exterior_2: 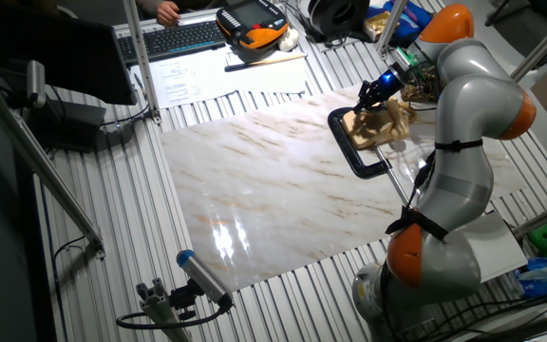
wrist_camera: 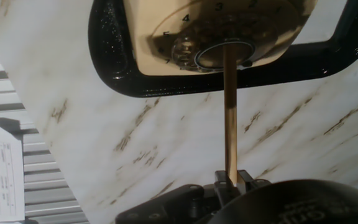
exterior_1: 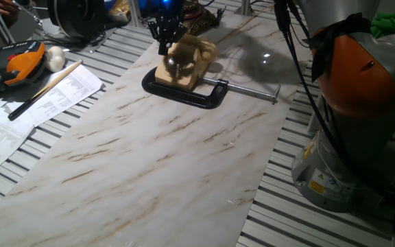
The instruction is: Dial a number on an old rotary phone
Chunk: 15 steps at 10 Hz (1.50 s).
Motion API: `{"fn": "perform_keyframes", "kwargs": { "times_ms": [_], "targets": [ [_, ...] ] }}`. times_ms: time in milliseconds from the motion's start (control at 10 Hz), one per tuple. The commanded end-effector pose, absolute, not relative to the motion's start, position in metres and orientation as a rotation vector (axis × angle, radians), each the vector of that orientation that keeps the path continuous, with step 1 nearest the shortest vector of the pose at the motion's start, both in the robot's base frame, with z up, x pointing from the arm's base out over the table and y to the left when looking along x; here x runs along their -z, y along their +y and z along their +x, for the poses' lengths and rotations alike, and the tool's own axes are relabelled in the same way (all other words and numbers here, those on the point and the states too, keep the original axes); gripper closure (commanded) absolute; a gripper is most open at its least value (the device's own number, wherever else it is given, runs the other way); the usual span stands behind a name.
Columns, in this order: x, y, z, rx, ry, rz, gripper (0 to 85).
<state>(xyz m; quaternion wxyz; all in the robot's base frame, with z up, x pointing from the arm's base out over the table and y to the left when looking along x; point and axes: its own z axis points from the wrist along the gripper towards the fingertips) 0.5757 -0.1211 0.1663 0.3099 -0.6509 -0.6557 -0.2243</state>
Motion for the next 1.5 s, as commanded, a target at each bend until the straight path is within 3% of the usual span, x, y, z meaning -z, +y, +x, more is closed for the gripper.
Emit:
{"fn": "perform_keyframes", "kwargs": {
  "times_ms": [0, 1400],
  "targets": [
    [-0.1664, -0.1223, 0.5761, 0.592, -1.735, -1.718, 85.0],
    [-0.1656, -0.1294, 0.5788, 0.603, -1.735, -1.681, 85.0]
  ]
}}
